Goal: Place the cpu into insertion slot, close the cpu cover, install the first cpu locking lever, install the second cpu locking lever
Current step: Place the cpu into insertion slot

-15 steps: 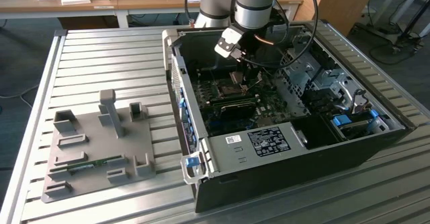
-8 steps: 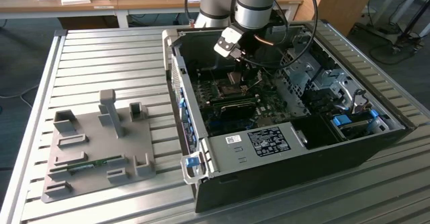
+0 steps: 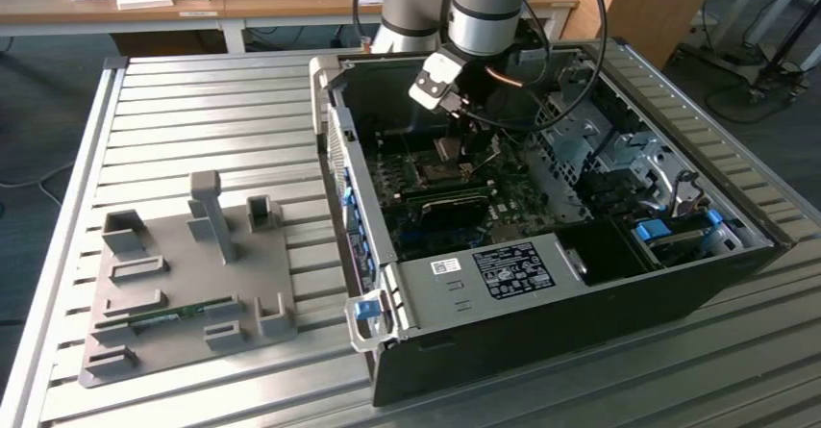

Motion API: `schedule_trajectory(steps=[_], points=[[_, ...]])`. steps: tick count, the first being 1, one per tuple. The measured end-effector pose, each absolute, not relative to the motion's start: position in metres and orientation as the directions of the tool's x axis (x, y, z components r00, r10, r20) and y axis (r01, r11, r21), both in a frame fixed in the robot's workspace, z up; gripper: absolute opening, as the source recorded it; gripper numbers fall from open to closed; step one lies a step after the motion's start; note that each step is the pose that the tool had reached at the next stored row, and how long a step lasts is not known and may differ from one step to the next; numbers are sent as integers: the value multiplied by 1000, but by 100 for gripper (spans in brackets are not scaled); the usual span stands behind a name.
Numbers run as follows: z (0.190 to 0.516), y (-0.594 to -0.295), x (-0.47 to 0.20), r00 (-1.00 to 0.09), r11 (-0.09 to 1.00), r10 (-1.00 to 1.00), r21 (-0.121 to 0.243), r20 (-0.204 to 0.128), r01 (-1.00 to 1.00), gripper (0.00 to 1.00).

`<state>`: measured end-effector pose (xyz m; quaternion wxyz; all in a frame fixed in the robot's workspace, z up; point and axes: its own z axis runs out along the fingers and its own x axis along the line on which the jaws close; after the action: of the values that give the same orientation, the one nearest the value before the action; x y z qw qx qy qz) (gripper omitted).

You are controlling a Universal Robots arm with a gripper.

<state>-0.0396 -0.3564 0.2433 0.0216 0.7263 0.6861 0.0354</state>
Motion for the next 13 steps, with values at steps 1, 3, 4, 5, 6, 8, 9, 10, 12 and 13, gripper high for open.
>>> schedule_trajectory(steps=[1,3,4,5,6,8,9,10,12,13], points=[[243,-356,-40,56,-58,998,80,22,995,54],[243,-356,-40,56,-57,998,80,22,995,54],[243,-356,-40,56,-57,998,80,22,995,54],[243,-356,-40,56,-57,998,80,22,995,54],[243,-356,-40,56,-57,998,80,22,995,54],[243,-356,-40,56,-57,998,80,22,995,54],[243,-356,-40,56,-57,998,80,22,995,54],[243,-356,-40,56,-57,998,80,22,995,54],[242,-356,-40,56,-57,998,80,22,995,54],[242,-356,-40,56,-57,998,80,22,995,54]])
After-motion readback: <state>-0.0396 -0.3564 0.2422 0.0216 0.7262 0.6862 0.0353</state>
